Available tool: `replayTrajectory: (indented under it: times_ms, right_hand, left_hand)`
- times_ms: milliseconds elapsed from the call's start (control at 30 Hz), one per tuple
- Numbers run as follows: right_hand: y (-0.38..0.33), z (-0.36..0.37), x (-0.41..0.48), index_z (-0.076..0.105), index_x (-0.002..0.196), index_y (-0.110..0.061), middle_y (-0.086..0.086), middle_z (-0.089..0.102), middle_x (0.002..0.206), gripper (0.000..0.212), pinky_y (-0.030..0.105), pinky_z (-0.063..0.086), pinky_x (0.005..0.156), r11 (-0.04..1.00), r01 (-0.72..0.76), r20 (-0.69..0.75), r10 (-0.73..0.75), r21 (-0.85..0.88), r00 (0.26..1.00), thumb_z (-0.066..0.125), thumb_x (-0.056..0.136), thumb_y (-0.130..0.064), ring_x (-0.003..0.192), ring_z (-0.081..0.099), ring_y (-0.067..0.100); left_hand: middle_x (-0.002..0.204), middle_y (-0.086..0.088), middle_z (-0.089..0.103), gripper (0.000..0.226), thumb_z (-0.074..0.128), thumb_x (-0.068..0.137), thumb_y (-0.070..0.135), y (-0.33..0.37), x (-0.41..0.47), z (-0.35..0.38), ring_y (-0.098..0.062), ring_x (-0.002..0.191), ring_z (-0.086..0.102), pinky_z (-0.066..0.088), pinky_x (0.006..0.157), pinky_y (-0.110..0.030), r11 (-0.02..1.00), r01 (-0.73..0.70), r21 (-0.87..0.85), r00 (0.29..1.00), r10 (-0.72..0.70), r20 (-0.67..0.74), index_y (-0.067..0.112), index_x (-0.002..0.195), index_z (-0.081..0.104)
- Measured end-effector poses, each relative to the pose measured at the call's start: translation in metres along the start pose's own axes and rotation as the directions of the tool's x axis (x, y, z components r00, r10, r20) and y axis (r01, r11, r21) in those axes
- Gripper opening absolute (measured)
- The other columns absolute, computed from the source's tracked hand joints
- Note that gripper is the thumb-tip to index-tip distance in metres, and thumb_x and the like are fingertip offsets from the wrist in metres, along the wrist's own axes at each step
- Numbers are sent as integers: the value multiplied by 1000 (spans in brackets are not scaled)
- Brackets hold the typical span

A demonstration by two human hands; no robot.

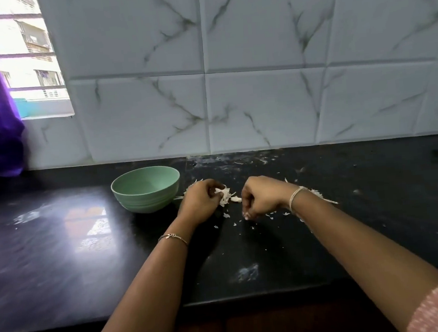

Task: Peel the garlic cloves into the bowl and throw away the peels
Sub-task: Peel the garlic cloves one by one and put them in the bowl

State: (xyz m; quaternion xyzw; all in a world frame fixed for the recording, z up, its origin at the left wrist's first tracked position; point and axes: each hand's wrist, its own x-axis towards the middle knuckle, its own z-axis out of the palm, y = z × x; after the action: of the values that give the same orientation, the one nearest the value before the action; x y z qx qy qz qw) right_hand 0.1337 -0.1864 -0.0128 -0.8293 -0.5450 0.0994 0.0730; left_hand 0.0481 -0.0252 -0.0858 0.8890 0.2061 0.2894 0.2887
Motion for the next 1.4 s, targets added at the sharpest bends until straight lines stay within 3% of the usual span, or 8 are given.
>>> replayTrajectory:
  times_ms: [233, 333, 400, 533, 700, 867, 1033, 1400]
  right_hand:
    - [7, -24, 4, 75, 88, -7, -8, 70, 67, 8, 18, 54, 62, 952, 44, -126, -6, 303, 992, 77, 80, -5, 60, 64, 2]
    - [15, 5, 10, 76, 91, -8, -11, 69, 71, 10, 18, 53, 64, 989, 17, -17, -14, 146, 1000, 73, 82, -6, 59, 61, -4]
    - [28, 14, 15, 75, 95, -8, -5, 71, 79, 10, 20, 50, 67, 969, 23, -72, -6, 244, 997, 69, 87, -9, 67, 61, 0]
    - [43, 12, 18, 72, 88, -16, 6, 71, 91, 7, 24, 48, 78, 783, 92, -319, 141, 616, 937, 68, 91, -22, 81, 59, 9]
    - [39, 28, 25, 70, 79, -20, -8, 65, 73, 14, 13, 38, 63, 601, 104, -330, 280, 792, 901, 67, 91, -26, 68, 53, -4]
    - [36, 43, 31, 69, 82, -16, -6, 59, 70, 13, 8, 39, 53, 502, 150, -344, 321, 852, 882, 64, 93, -21, 57, 52, -5]
    - [34, 40, 32, 71, 88, -8, 0, 68, 82, 6, 9, 49, 69, 499, 284, -509, 403, 819, 760, 74, 84, -11, 75, 62, 4]
    - [36, 42, 32, 74, 82, -11, 2, 73, 83, 2, 7, 46, 66, 446, 264, -445, 370, 855, 815, 75, 83, -13, 75, 65, 0]
  left_hand:
    - [84, 4, 65, 18, 69, 84, 18, 1, 4, 3, -10, 76, 57, 49, 74, -29, 999, -34, -20, 997, 32, -71, 25, 100, 71]
    - [91, 6, 58, 30, 72, 78, 14, -1, 4, 4, -10, 82, 54, 48, 82, -28, 996, -92, 13, 994, 93, -53, 26, 106, 68]
    - [97, 6, 54, 40, 73, 75, 12, 0, 2, 5, -8, 84, 55, 48, 84, -25, 990, -138, 15, 990, 138, -30, 26, 111, 66]
    - [97, 9, 54, 42, 80, 73, 17, 11, 1, 8, -4, 68, 56, 43, 72, -14, 980, -196, -39, 980, 194, -44, 28, 110, 65]
    - [84, 11, 66, 16, 82, 76, 20, 28, 6, 13, 3, 65, 59, 46, 63, -10, 952, -151, -265, 983, 117, -140, 21, 87, 72]
    - [85, 5, 73, 11, 79, 80, 20, 27, 10, 17, -9, 76, 69, 54, 68, -21, 907, -97, -410, 993, 57, -108, 16, 86, 70]
    - [86, -6, 73, 13, 75, 84, 11, 27, 9, 21, -23, 72, 72, 60, 70, -36, 872, -31, -489, 995, -21, -100, 14, 89, 64]
    - [78, 5, 71, 10, 77, 82, 14, 31, 6, 20, 1, 58, 64, 52, 58, -15, 921, -37, -387, 995, -2, -100, 18, 88, 70]
